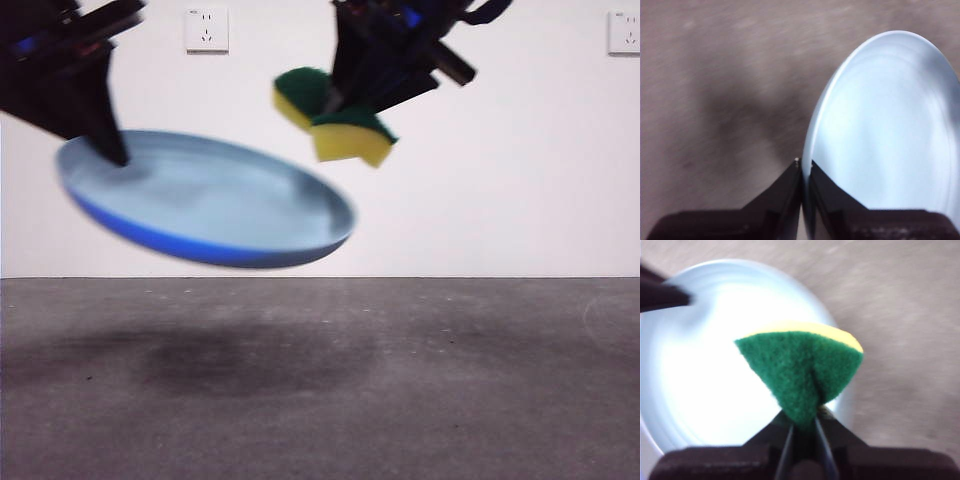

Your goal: Pick up the plate,pick up the cloth,clean the plate with the cloth

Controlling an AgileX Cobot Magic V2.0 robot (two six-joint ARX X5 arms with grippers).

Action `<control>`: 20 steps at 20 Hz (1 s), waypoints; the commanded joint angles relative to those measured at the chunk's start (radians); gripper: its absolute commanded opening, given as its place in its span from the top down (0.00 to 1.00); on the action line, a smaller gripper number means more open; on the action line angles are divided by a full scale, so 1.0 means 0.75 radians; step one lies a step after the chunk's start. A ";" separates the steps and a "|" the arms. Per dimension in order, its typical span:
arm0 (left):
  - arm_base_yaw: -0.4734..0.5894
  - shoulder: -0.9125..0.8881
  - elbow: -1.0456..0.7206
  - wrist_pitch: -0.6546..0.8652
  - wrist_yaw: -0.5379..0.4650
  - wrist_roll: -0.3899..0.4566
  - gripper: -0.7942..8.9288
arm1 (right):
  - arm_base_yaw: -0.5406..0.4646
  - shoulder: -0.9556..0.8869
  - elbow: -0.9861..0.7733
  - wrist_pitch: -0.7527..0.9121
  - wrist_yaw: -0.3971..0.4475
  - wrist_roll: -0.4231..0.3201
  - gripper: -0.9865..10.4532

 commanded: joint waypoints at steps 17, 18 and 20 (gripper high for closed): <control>-0.159 -0.004 -0.011 0.164 0.100 -0.145 0.93 | 0.232 0.130 -0.005 -0.480 0.725 -0.058 0.93; -0.159 -0.004 -0.011 0.150 0.136 -0.145 0.93 | 0.211 0.116 -0.005 -0.431 0.838 -0.058 0.93; -0.163 -0.004 -0.011 0.137 0.170 -0.145 0.93 | 0.170 0.094 -0.005 -0.279 0.872 -0.059 0.93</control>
